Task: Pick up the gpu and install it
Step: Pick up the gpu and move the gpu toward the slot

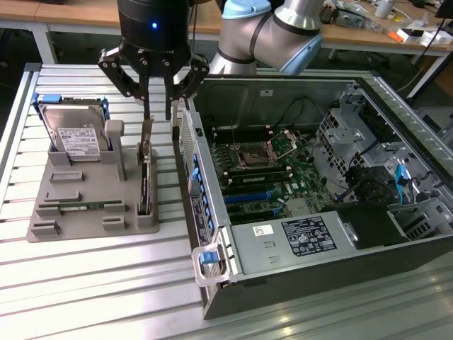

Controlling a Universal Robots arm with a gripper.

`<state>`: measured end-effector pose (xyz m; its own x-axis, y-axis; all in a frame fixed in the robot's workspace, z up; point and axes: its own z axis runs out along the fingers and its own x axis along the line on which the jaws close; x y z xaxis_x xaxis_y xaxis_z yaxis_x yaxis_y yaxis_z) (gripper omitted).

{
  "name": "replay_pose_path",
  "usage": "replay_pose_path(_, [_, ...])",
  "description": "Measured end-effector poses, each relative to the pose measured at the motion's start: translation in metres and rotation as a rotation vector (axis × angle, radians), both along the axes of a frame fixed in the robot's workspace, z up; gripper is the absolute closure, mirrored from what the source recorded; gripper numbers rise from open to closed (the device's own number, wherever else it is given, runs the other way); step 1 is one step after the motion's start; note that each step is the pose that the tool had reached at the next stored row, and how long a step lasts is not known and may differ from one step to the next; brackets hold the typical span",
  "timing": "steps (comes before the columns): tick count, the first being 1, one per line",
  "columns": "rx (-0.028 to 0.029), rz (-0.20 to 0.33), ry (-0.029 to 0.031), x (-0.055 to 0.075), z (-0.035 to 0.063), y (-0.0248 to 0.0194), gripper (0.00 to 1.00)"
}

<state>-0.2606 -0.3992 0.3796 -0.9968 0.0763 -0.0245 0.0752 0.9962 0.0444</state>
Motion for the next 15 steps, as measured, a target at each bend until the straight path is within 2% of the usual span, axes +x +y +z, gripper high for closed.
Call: replay_pose_path(15, [0.0, 0.0, 0.0001, -0.003, -0.0109, -0.002, 0.64])
